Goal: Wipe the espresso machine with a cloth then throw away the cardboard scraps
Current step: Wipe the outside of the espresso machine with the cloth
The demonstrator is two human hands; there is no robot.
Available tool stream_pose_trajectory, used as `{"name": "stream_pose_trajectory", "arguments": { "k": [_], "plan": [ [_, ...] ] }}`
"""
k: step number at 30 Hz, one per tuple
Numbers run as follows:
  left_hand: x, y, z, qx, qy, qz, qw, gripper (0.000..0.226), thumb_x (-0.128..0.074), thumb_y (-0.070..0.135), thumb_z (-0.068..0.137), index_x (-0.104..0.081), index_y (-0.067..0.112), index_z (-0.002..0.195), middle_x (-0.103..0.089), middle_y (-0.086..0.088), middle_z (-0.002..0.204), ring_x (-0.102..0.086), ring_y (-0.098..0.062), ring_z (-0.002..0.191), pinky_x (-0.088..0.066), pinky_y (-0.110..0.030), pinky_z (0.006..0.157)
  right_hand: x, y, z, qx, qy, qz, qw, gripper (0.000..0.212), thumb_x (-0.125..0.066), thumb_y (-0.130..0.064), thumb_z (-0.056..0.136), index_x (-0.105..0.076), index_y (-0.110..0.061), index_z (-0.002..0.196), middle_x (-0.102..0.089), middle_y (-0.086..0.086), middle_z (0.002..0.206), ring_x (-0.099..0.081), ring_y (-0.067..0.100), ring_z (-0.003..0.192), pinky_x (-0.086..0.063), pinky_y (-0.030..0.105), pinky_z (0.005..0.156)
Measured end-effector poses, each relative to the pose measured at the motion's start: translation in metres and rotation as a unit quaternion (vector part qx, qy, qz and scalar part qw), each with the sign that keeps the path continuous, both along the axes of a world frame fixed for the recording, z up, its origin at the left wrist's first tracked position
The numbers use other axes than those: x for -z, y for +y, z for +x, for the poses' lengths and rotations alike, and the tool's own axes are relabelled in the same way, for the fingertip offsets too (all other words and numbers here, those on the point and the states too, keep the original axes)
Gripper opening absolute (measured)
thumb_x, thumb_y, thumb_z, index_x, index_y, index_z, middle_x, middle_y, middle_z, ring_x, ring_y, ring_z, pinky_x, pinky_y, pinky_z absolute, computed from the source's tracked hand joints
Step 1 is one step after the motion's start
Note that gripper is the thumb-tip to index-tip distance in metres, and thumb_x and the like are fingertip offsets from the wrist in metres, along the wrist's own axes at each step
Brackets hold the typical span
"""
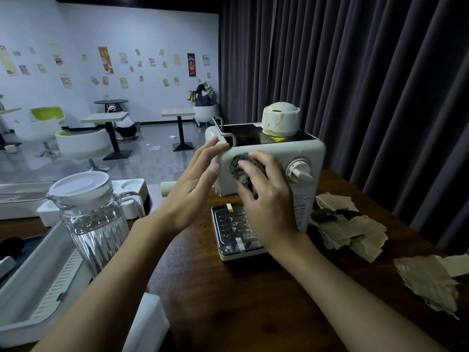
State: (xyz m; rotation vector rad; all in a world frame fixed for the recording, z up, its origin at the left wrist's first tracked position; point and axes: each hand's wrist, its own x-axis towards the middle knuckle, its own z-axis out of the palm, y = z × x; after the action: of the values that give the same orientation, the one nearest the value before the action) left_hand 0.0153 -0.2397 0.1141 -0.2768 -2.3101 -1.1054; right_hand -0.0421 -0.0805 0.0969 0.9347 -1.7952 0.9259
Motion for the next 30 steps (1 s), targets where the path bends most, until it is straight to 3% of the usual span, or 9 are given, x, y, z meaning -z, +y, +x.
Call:
{"name": "stream_pose_trajectory", "arguments": {
  "k": [3, 5, 10, 18, 21, 24, 27, 30],
  "plan": [
    [-0.001, 0.001, 0.001, -0.005, -0.003, 0.010, 1.000, 0.050, -0.024, 0.057, 0.099, -0.041, 0.044, 0.145, -0.024, 0.020, 0.161, -0.022, 0.001, 0.148, -0.029, -0.046, 0.120, 0.019, 0.005, 0.004, -0.015, 0.007, 0.070, 0.997, 0.037, -0.075, 0.003, 0.076, -0.068, -0.001, 0.113, -0.061, 0.016, 0.118, -0.058, 0.033, 0.105, -0.051, 0.044, 0.090],
    [-0.001, 0.002, 0.002, -0.008, -0.003, 0.009, 1.000, 0.049, -0.024, 0.059, 0.099, -0.041, 0.046, 0.143, -0.024, 0.022, 0.160, -0.023, 0.002, 0.147, -0.029, -0.048, 0.120, 0.021, 0.007, 0.004, -0.029, 0.004, 0.085, 0.996, 0.038, -0.076, 0.003, 0.076, -0.069, -0.001, 0.113, -0.061, 0.015, 0.117, -0.059, 0.032, 0.105, -0.052, 0.044, 0.088],
    [0.000, 0.002, 0.002, 0.003, -0.004, 0.034, 0.999, 0.050, -0.025, 0.065, 0.098, -0.043, 0.050, 0.141, -0.025, 0.024, 0.160, -0.024, 0.000, 0.148, -0.029, -0.051, 0.120, 0.000, 0.000, 0.000, -0.034, -0.023, -0.024, 0.999, 0.038, -0.078, 0.000, 0.075, -0.068, -0.002, 0.112, -0.060, 0.013, 0.117, -0.060, 0.030, 0.108, -0.049, 0.037, 0.097],
    [-0.003, 0.008, 0.004, -0.025, -0.008, 0.016, 1.000, 0.044, -0.024, 0.062, 0.099, -0.043, 0.054, 0.138, -0.025, 0.026, 0.159, -0.025, 0.002, 0.147, -0.033, -0.051, 0.118, 0.018, 0.017, 0.008, -0.065, -0.062, 0.057, 0.994, 0.037, -0.076, 0.003, 0.076, -0.069, 0.001, 0.113, -0.061, 0.014, 0.118, -0.059, 0.029, 0.110, -0.049, 0.040, 0.096],
    [-0.006, 0.013, 0.006, -0.036, -0.013, 0.009, 0.999, 0.041, -0.028, 0.056, 0.101, -0.044, 0.047, 0.138, -0.028, 0.024, 0.156, -0.030, -0.004, 0.146, -0.040, -0.051, 0.113, 0.008, 0.028, 0.009, -0.076, -0.071, 0.022, 0.994, 0.037, -0.076, 0.002, 0.077, -0.069, -0.002, 0.113, -0.060, 0.011, 0.117, -0.058, 0.023, 0.112, -0.047, 0.031, 0.100],
    [-0.014, 0.017, 0.008, -0.076, -0.009, -0.050, 0.996, 0.043, -0.031, 0.061, 0.098, -0.044, 0.041, 0.134, -0.031, 0.026, 0.148, -0.037, 0.000, 0.137, -0.041, -0.038, 0.107, -0.011, 0.040, 0.007, -0.087, -0.068, -0.031, 0.993, 0.036, -0.076, -0.001, 0.078, -0.069, -0.005, 0.112, -0.059, 0.007, 0.116, -0.055, 0.013, 0.109, -0.041, 0.015, 0.100],
    [-0.025, 0.026, 0.006, -0.128, 0.006, -0.118, 0.985, 0.047, -0.035, 0.063, 0.095, -0.043, 0.033, 0.130, -0.039, 0.014, 0.142, -0.051, -0.015, 0.120, -0.045, -0.036, 0.092, -0.028, 0.056, 0.002, -0.101, -0.074, -0.054, 0.991, 0.044, -0.076, -0.003, 0.078, -0.064, -0.009, 0.119, -0.059, 0.000, 0.116, -0.054, 0.008, 0.109, -0.044, 0.019, 0.098],
    [-0.034, 0.042, 0.001, -0.188, 0.022, -0.150, 0.970, 0.045, -0.048, 0.053, 0.096, -0.040, 0.032, 0.135, -0.031, 0.002, 0.149, -0.046, -0.022, 0.127, -0.044, -0.037, 0.088, -0.038, 0.072, -0.007, -0.102, -0.121, -0.072, 0.985, 0.056, -0.077, -0.008, 0.078, -0.054, -0.015, 0.128, -0.056, -0.008, 0.117, -0.053, 0.005, 0.110, -0.044, 0.018, 0.095]
  ]
}}
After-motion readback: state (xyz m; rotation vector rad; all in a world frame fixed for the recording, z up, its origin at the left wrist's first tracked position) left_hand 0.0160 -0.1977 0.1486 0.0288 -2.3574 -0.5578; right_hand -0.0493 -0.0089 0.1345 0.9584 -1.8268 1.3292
